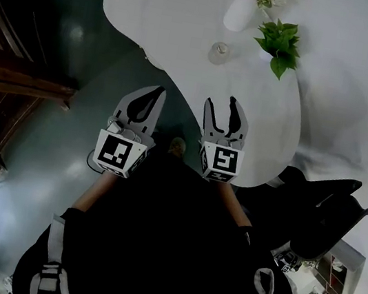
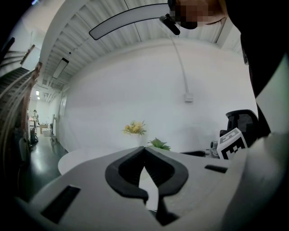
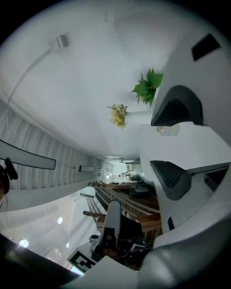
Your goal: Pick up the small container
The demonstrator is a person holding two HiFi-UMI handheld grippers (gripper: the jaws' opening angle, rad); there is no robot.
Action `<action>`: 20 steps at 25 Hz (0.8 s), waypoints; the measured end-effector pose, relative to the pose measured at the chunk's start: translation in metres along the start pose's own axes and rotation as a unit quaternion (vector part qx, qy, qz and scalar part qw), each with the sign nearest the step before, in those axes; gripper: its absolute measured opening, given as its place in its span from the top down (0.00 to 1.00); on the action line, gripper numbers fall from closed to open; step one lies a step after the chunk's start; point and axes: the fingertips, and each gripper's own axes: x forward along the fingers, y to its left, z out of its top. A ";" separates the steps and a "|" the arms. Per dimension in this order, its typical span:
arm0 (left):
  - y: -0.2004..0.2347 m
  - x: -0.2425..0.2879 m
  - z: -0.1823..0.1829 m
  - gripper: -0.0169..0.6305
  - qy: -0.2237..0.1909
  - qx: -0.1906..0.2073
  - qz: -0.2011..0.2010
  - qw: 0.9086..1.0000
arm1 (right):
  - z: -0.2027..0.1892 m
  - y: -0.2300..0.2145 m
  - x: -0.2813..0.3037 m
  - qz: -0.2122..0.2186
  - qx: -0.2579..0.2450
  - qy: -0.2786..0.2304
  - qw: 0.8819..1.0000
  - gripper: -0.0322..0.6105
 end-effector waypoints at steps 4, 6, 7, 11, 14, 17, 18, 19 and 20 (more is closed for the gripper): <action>0.012 0.024 -0.009 0.96 0.013 -0.009 -0.008 1.000 | -0.009 -0.009 0.020 -0.010 0.001 0.008 1.000 0.58; 0.016 0.040 -0.008 0.96 0.011 -0.005 -0.021 1.000 | -0.011 -0.014 0.031 -0.018 0.004 0.010 1.000 0.58; 0.018 0.048 -0.008 0.96 0.011 -0.002 -0.029 1.000 | -0.011 -0.016 0.037 -0.022 0.005 0.009 1.000 0.58; 0.029 0.079 -0.011 0.96 0.027 0.006 -0.059 0.998 | -0.013 -0.026 0.061 -0.040 0.001 0.006 0.999 0.58; 0.040 0.101 -0.013 0.96 0.035 0.011 -0.080 0.996 | -0.019 -0.029 0.079 -0.050 -0.001 0.028 0.998 0.58; 0.050 0.121 -0.018 0.96 0.046 0.010 -0.102 0.994 | -0.024 -0.032 0.098 -0.061 0.001 0.037 0.997 0.58; 0.054 0.127 -0.020 0.96 0.053 0.007 -0.109 0.993 | -0.025 -0.033 0.103 -0.065 0.001 0.040 0.997 0.57; 0.057 0.133 -0.022 0.96 0.059 0.003 -0.115 0.992 | -0.026 -0.034 0.109 -0.070 0.001 0.043 0.997 0.57; 0.059 0.138 -0.024 0.96 0.064 0.001 -0.123 0.990 | -0.028 -0.035 0.114 -0.075 0.000 0.047 0.996 0.57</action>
